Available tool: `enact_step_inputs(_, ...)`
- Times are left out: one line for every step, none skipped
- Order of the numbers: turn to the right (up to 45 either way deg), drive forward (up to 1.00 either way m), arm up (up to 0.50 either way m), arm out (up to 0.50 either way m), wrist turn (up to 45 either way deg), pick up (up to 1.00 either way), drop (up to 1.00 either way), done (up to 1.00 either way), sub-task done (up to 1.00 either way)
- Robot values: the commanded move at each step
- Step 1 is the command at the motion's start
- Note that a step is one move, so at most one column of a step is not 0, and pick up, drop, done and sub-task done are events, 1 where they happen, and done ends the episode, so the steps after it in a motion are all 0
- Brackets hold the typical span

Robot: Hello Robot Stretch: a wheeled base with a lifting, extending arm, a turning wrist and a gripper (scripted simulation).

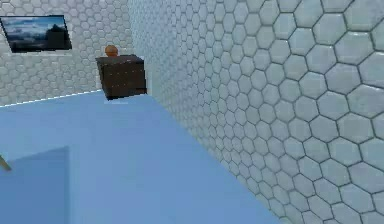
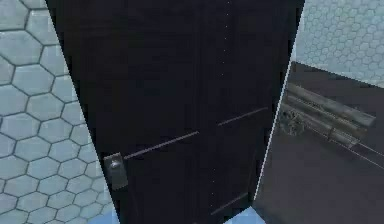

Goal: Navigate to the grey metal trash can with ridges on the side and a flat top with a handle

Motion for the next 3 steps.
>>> enact_step_inputs(45.0,0.0,0.0,0.0,0.0,0.0,0.0,0.0,0.0)
enact_step_inputs(45.0,0.0,0.0,0.0,0.0,0.0,0.0,0.0,0.0)
enact_step_inputs(45.0,0.0,0.0,0.0,0.0,0.0,0.0,0.0,0.0)
